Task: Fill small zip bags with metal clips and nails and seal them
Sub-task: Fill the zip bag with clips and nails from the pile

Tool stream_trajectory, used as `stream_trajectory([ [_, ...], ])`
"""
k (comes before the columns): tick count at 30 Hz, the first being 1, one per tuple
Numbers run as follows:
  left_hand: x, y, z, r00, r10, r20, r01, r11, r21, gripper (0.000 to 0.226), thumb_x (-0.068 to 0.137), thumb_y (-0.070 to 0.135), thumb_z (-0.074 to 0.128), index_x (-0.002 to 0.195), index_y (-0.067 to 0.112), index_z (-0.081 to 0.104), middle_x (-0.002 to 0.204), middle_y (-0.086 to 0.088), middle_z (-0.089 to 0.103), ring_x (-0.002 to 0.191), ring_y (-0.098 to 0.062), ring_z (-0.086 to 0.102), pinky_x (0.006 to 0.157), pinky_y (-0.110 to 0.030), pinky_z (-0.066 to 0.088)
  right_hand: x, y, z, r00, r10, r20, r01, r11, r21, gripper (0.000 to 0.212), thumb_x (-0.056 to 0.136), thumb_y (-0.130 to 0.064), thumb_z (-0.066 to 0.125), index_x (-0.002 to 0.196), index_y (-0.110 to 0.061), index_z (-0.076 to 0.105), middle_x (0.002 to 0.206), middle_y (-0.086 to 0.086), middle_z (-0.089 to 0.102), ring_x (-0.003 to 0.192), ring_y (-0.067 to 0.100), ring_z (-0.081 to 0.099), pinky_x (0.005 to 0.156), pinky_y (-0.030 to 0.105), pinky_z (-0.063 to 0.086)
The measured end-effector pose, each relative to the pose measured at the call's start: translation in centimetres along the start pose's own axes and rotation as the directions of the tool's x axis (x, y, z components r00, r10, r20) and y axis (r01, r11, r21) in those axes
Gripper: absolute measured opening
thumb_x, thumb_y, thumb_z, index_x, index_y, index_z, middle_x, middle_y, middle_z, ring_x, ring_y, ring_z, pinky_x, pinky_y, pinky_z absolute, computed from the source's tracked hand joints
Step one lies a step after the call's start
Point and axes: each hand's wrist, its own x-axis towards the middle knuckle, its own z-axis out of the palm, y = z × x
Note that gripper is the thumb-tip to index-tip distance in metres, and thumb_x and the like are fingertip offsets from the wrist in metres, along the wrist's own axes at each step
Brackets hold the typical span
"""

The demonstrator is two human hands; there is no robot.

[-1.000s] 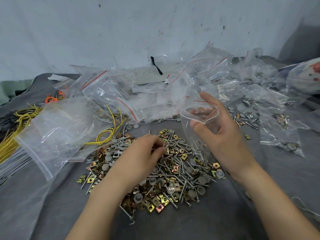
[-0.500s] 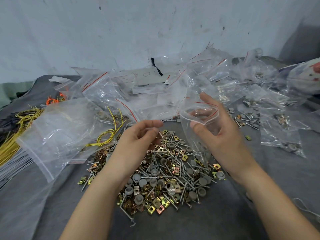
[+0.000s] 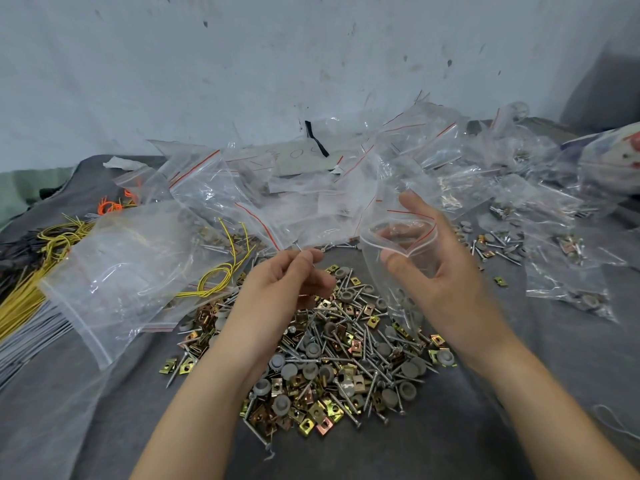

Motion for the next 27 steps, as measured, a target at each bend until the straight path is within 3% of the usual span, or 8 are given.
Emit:
stream_trajectory([
  [3, -0.1, 0.1, 0.1, 0.999, -0.046, 0.027, 0.047, 0.998, -0.04, 0.023, 0.104, 0.028, 0.044, 0.109, 0.018, 0.064, 0.086, -0.004, 0.076, 0.08, -0.014, 0.07, 0.069, -0.025, 0.05, 0.1, -0.1, 0.2, 1.0, -0.002, 0.002, 0.002, 1.0, -0.001, 0.061, 0.088, -0.035, 0.067, 0.144, -0.041, 0.042, 0.115, -0.013, 0.067, 0.115, 0.003, 0.061, 0.102, 0.034, 0.044],
  [7, -0.2, 0.1, 0.2, 0.998, -0.046, 0.033, 0.047, 0.998, -0.039, 0.02, 0.103, 0.027, 0.049, 0.106, 0.018, 0.067, 0.094, -0.003, 0.076, 0.078, -0.011, 0.069, 0.063, -0.019, 0.052, 0.0, -0.1, 0.2, 1.0, 0.001, 0.009, 0.0, 1.0, -0.007, 0.059, 0.092, -0.032, 0.068, 0.144, -0.041, 0.041, 0.114, -0.015, 0.067, 0.114, 0.001, 0.06, 0.098, 0.028, 0.044],
  [9, -0.2, 0.1, 0.2, 1.0, -0.006, 0.001, 0.006, 1.0, 0.008, 0.019, 0.102, 0.023, 0.052, 0.102, 0.02, 0.071, 0.088, 0.003, 0.074, 0.074, -0.009, 0.066, 0.062, -0.018, 0.051, 0.0, 0.0, 0.2, 1.0, 0.006, 0.016, -0.006, 1.0, -0.014, 0.059, 0.094, -0.027, 0.068, 0.144, -0.04, 0.041, 0.115, -0.016, 0.067, 0.114, 0.0, 0.06, 0.096, 0.027, 0.043],
  [13, -0.1, 0.4, 0.5, 0.983, 0.17, -0.062, -0.154, 0.965, 0.213, 0.022, 0.101, 0.014, 0.053, 0.105, 0.024, 0.072, 0.077, 0.007, 0.065, 0.068, -0.002, 0.059, 0.062, -0.017, 0.047, -0.1, 0.0, 0.1, 1.0, 0.006, 0.023, -0.006, 1.0, -0.02, 0.06, 0.094, -0.024, 0.068, 0.145, -0.038, 0.042, 0.115, -0.013, 0.068, 0.115, 0.002, 0.06, 0.098, 0.024, 0.042],
  [19, -0.7, 1.8, 1.1, 0.888, 0.452, -0.082, -0.368, 0.807, 0.463, 0.029, 0.1, 0.008, 0.052, 0.104, 0.031, 0.07, 0.088, 0.012, 0.062, 0.077, 0.002, 0.057, 0.068, -0.009, 0.04, -0.2, -0.1, 0.3, 1.0, -0.004, 0.025, 0.004, 1.0, -0.02, 0.059, 0.093, -0.029, 0.068, 0.144, -0.042, 0.042, 0.114, -0.014, 0.066, 0.115, 0.003, 0.06, 0.099, 0.025, 0.043],
  [22, -0.9, 2.7, 1.4, 0.83, 0.553, -0.079, -0.448, 0.744, 0.496, 0.024, 0.1, 0.012, 0.054, 0.107, 0.028, 0.07, 0.097, 0.017, 0.063, 0.086, 0.001, 0.059, 0.072, -0.01, 0.04, -0.2, -0.1, 0.3, 1.0, -0.005, 0.029, 0.006, 1.0, -0.031, 0.061, 0.088, -0.036, 0.065, 0.142, -0.047, 0.041, 0.114, -0.016, 0.065, 0.115, -0.001, 0.059, 0.098, 0.022, 0.042],
  [27, -0.8, 4.4, 2.6, 0.773, 0.634, 0.002, -0.53, 0.644, 0.552, 0.018, 0.099, 0.019, 0.058, 0.106, 0.033, 0.068, 0.102, 0.021, 0.066, 0.093, 0.005, 0.059, 0.073, -0.005, 0.039, -0.1, 0.2, 0.4, 0.999, -0.012, 0.051, 0.014, 0.999, -0.037, 0.063, 0.085, -0.04, 0.065, 0.143, -0.049, 0.04, 0.116, -0.014, 0.065, 0.114, 0.004, 0.061, 0.099, 0.029, 0.046],
])
